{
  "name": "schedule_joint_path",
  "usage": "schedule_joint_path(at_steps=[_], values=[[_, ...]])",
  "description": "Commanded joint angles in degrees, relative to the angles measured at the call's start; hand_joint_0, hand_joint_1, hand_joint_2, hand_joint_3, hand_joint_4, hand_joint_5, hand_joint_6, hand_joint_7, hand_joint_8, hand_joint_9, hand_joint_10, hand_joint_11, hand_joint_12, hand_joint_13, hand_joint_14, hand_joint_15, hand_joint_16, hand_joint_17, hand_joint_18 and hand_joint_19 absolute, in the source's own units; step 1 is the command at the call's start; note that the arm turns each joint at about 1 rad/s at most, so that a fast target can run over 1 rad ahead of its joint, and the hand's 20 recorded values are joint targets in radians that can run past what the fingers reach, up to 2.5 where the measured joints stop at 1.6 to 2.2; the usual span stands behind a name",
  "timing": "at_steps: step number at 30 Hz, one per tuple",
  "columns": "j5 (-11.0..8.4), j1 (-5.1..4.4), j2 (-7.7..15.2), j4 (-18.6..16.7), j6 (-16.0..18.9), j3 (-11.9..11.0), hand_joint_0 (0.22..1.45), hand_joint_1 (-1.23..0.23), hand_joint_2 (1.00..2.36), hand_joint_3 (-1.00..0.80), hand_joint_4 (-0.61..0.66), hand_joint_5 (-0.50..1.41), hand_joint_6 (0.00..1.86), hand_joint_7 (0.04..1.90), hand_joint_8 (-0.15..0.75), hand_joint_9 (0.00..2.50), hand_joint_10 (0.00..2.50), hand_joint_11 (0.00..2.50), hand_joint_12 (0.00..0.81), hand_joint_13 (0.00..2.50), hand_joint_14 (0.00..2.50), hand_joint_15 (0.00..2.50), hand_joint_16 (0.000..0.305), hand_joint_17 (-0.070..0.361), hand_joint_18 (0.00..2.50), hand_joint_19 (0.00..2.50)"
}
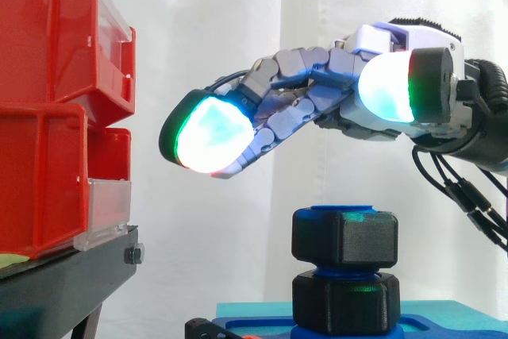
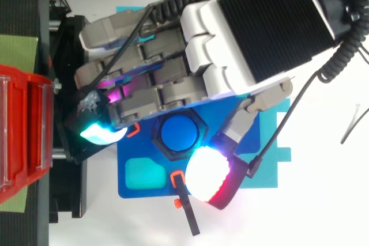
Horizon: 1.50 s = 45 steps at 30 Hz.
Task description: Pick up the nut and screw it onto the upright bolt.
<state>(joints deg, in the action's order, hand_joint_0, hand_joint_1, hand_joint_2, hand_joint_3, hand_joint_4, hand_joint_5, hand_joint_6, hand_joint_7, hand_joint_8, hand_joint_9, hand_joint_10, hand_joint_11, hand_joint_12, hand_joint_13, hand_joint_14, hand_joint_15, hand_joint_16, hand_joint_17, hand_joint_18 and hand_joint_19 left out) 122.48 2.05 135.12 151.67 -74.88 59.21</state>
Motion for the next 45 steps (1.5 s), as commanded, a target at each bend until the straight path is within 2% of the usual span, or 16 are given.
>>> schedule_joint_path(at_steps=[1,4,10,18,27,38,45], values=[[-1.81,-1.17,0.1,-1.2,0.4,2.1,0.46,-0.11,1.0,-0.5,0.15,-0.16,0.5,0.56,0.161,0.43,0.0,0.0,0.262,0.18,0.0,0.0,0.028,0.064,0.0,0.0],[-2.6,-1.96,0.1,-3.0,1.9,3.5,0.46,-0.08,1.0,-0.5,0.15,-0.17,0.5,0.57,0.161,0.36,0.0,0.0,0.277,0.12,0.0,0.0,0.031,0.069,0.0,0.0],[-2.6,-2.23,0.1,-3.2,2.5,3.5,0.46,-0.06,1.0,-0.5,0.15,-0.15,0.5,0.62,0.167,0.33,0.0,0.0,0.286,0.1,0.0,0.0,0.032,0.072,0.0,0.0],[-2.51,-2.31,0.1,-3.0,2.4,3.5,0.47,-0.08,1.0,-0.5,0.21,-0.11,0.5,0.84,0.193,0.43,0.0,0.0,0.282,0.19,0.0,0.0,0.03,0.068,0.0,0.0],[-2.24,-1.79,0.1,-2.8,2.4,3.5,0.49,-0.11,1.0,-0.5,0.26,-0.06,0.5,1.06,0.21,0.54,0.0,0.0,0.265,0.28,0.0,0.0,0.026,0.059,0.0,0.0],[-1.54,-0.82,0.1,-2.7,1.8,3.5,0.51,-0.15,1.0,-0.5,0.21,-0.03,0.5,1.17,0.213,0.65,0.0,0.0,0.236,0.4,0.0,0.0,0.02,0.046,0.0,0.0],[-1.01,-0.56,0.1,-2.7,1.6,3.5,0.51,-0.16,1.0,-0.5,0.19,-0.01,0.5,1.25,0.217,0.75,0.0,0.0,0.214,0.48,0.0,0.0,0.016,0.037,0.05,0.0]])
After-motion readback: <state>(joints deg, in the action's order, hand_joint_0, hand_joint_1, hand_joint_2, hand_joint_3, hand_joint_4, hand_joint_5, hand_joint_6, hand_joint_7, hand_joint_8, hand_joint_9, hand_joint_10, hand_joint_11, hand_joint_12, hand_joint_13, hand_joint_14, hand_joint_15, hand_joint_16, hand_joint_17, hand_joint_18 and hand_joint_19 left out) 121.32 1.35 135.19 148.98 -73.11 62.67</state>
